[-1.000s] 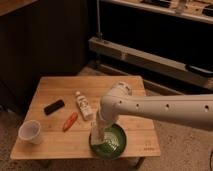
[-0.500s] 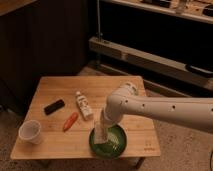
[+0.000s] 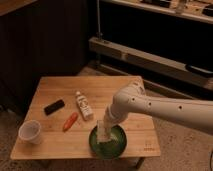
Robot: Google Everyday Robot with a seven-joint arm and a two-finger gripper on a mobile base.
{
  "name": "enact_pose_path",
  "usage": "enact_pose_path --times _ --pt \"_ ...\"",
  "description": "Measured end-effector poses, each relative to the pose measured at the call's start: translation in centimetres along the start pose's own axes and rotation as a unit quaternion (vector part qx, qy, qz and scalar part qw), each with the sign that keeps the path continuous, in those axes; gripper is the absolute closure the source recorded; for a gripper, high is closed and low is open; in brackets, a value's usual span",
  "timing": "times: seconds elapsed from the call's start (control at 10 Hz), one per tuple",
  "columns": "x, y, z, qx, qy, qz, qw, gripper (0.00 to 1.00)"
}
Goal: Place the white sponge in the ceramic bowl
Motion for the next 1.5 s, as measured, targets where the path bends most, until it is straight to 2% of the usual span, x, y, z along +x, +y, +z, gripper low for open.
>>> enact_pose_path --times 0.1,0.2,0.3,0.4,0.6,0.7,0.8,0.9,1.1,1.2,1.5 --pt "-0.3 0.0 0.2 0.005 -0.001 0.001 1.0 0.84" --pt "-0.8 0.0 0.1 0.01 -0.001 0.003 1.0 0.89" --pt "-1.0 0.0 -0.1 0.011 -0.001 0.004 0.9999 0.89" --pt "-0.8 0.1 -0.1 0.015 -0.002 0.003 0.9999 0.83" --pt "-0.8 0.8 -0.1 0.02 -0.004 0.005 0.9998 0.64" --pt "-0.9 1.1 -0.1 0.022 -0.004 0.007 0.9997 0.62" --pt "-1.0 1.4 -0.1 0.025 -0.004 0.008 0.9996 0.65" --pt "-1.1 1.6 -0.2 0.029 -0.005 0.008 0.9995 0.75" --pt "-1.1 1.9 -0.2 0.032 -0.006 0.011 0.9994 0.83" --pt "-1.1 1.8 0.0 0.034 -0.007 0.01 0.9993 0.8" --pt "-1.3 2.2 0.2 0.04 -0.01 0.013 0.9991 0.52"
